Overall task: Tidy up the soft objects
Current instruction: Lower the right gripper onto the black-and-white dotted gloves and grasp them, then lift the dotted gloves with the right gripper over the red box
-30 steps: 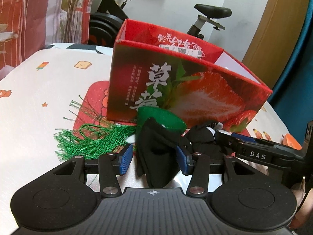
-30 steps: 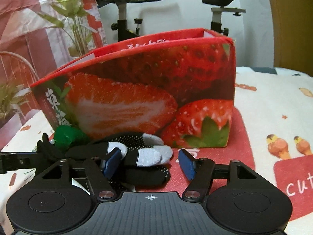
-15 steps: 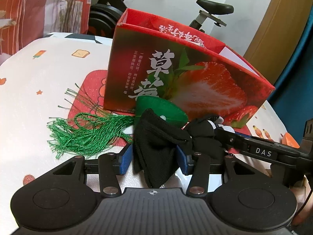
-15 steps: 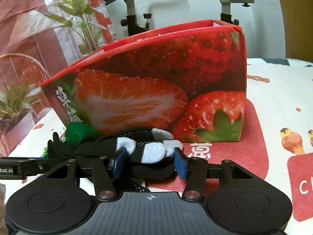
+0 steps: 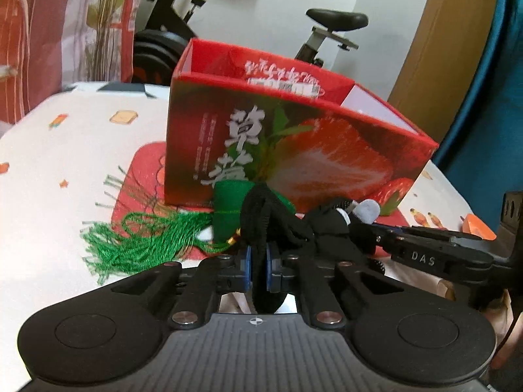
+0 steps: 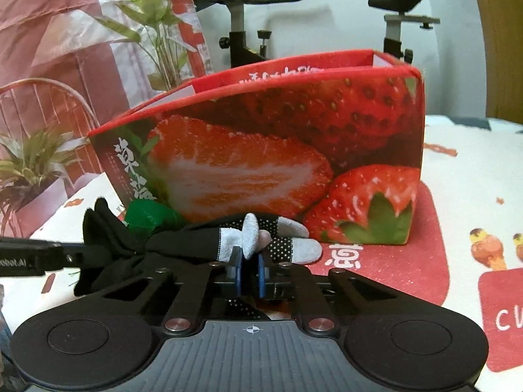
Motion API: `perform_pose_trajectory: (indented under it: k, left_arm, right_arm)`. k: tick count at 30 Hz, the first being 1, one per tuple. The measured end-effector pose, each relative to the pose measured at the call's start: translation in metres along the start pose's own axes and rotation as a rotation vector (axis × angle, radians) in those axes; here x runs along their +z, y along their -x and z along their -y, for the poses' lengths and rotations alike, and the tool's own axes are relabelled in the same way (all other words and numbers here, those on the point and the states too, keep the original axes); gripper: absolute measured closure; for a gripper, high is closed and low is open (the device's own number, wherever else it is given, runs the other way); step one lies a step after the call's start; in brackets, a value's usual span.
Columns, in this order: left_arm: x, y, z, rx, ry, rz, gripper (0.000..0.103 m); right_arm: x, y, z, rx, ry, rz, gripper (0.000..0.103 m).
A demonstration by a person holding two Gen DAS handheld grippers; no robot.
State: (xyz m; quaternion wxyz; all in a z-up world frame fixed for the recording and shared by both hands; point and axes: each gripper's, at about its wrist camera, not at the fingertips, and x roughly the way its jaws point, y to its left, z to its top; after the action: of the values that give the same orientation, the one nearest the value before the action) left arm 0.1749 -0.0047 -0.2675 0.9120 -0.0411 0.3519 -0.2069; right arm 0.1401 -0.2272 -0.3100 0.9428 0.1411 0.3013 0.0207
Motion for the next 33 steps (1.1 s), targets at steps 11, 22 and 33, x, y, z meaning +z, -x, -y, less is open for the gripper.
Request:
perform_pose_trajectory:
  k: [11,22,33]
  left_arm:
    - [0.021,0.044,0.016,-0.028,-0.046,0.149,0.094]
    - [0.062,0.089,0.038,-0.068,-0.098,0.299,0.094]
    - [0.125,0.052,0.033,-0.089,-0.059,0.288,0.094]
  right_arm:
    - [0.025,0.052,-0.021,0.048,-0.007,0.153,0.098]
    - [0.077,0.1,-0.031,0.067,0.009,0.315,0.098]
    - [0.144,0.074,-0.03,-0.005,0.101,0.357,0.098]
